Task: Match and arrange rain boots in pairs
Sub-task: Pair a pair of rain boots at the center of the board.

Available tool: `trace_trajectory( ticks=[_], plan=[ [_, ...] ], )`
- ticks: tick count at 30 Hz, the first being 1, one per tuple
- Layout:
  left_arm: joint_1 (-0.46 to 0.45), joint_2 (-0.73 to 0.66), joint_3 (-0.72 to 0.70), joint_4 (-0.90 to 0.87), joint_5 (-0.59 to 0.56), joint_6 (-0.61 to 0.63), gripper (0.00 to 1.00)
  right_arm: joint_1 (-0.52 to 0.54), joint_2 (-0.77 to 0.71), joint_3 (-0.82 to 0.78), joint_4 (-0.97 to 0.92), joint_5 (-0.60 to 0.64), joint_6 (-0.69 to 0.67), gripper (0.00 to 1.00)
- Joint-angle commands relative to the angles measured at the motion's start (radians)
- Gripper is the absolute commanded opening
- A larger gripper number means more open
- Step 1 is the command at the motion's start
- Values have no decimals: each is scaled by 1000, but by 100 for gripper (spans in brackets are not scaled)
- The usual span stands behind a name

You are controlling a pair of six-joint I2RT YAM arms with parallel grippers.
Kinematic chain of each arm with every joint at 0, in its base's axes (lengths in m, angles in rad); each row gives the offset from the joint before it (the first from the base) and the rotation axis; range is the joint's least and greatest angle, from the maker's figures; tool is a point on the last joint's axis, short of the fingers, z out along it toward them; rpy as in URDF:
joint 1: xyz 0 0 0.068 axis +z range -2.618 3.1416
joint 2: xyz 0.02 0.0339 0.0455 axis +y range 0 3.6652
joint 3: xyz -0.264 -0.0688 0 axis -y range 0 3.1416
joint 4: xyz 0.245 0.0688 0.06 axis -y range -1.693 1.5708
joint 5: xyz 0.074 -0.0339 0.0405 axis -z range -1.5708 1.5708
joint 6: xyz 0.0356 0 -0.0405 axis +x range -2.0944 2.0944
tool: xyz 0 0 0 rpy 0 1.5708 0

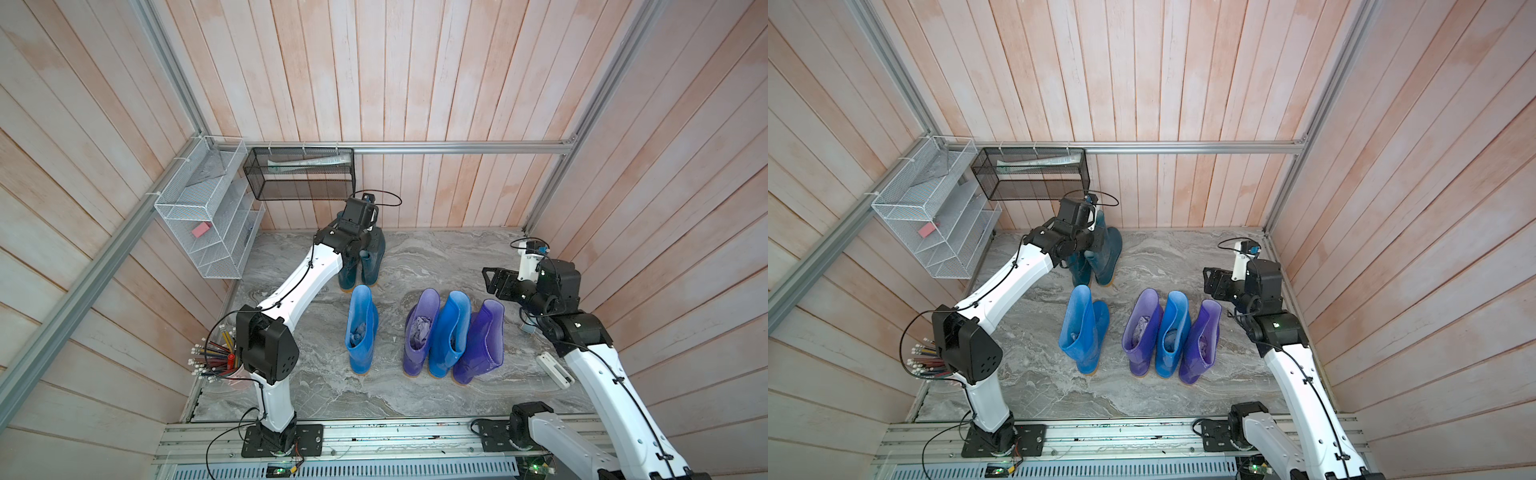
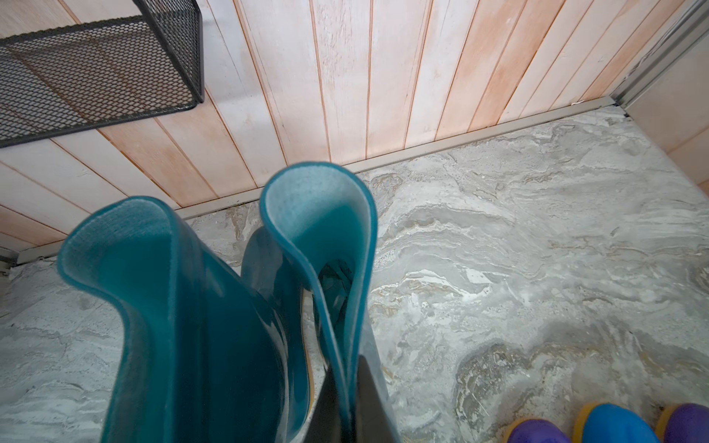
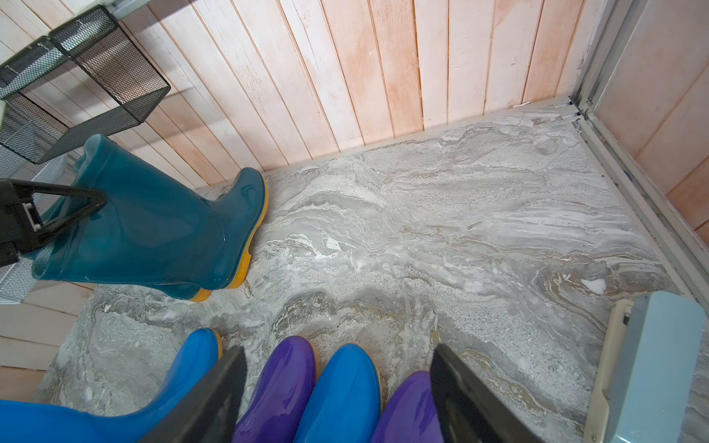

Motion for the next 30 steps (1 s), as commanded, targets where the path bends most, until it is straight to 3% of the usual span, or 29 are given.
trace_trajectory(
  ticks=[1,30],
  plan=[
    [4,-1,57,78,-46,11,6,5,0,-14,-6,5,-4,78],
    [6,-66,81,50,-36,-26,6,4,-15,7,-27,18,-3,78]
  ],
)
